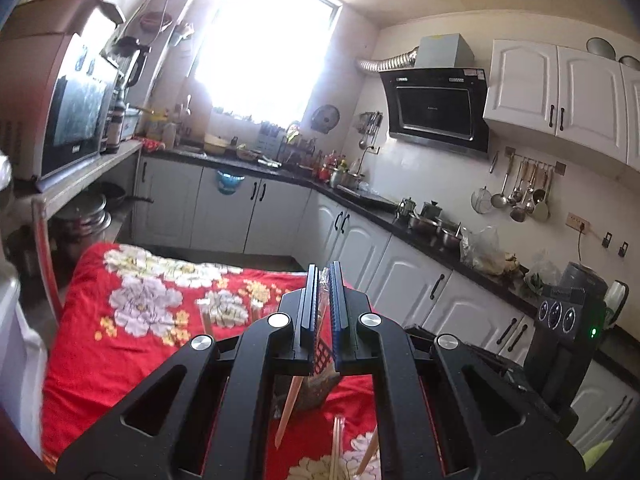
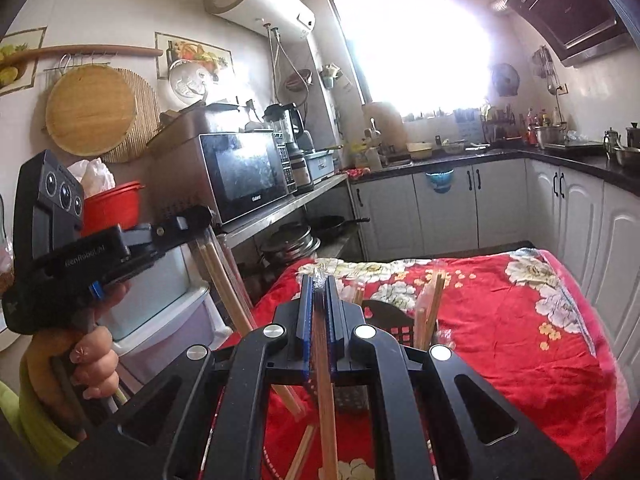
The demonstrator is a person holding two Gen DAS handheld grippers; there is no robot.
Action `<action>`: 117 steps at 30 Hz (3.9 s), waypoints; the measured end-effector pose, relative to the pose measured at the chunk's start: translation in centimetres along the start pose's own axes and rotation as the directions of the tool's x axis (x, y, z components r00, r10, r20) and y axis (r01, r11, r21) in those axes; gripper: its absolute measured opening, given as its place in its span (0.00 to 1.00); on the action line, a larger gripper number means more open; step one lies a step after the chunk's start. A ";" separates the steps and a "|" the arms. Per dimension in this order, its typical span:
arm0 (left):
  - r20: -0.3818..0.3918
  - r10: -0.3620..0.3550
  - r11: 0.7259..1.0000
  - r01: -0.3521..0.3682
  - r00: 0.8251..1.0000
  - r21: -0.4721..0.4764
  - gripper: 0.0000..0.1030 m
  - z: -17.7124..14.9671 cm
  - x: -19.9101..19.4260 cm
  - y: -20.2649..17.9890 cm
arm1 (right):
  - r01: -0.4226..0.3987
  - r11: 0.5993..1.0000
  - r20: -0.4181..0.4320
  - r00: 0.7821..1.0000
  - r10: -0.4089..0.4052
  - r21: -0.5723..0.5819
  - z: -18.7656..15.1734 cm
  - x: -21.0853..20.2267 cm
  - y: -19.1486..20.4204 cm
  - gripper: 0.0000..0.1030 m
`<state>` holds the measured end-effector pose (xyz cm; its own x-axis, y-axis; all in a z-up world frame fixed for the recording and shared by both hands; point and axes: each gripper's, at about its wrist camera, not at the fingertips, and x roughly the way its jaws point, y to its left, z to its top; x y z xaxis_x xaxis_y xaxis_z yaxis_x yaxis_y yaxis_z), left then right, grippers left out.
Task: Organize utensils
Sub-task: 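Lift both held packs and carry them over the black caddy, then lower the left tool's pack into the caddy while the right tool lowers its pack there, then open both tools to release the packs and pull back from the caddy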
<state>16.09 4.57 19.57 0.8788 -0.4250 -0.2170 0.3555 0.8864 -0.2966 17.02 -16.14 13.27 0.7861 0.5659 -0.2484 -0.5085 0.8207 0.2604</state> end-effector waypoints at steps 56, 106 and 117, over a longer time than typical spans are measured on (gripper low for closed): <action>-0.042 0.042 0.994 -0.046 0.998 -0.095 0.03 -2.4 8.2 5.2 | 0.136 0.975 0.218 0.971 -0.097 -0.173 2.6 10.5 -0.8 0.06; -0.107 0.130 0.984 -0.141 0.986 -0.105 0.03 -6.6 7.5 5.7 | 0.219 0.968 0.086 0.974 -0.210 -0.123 -6.7 5.7 -3.9 0.13; -0.138 0.139 0.980 -0.157 0.981 -0.126 0.25 -7.4 6.8 5.8 | 0.225 0.969 0.062 0.974 -0.220 -0.097 -6.8 4.7 -4.0 0.22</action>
<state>21.79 5.45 9.46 0.8675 -0.3187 -0.3820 0.1702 0.9116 -0.3741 20.37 -16.21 4.75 0.8989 0.3655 -0.2416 -0.3498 0.9308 0.1062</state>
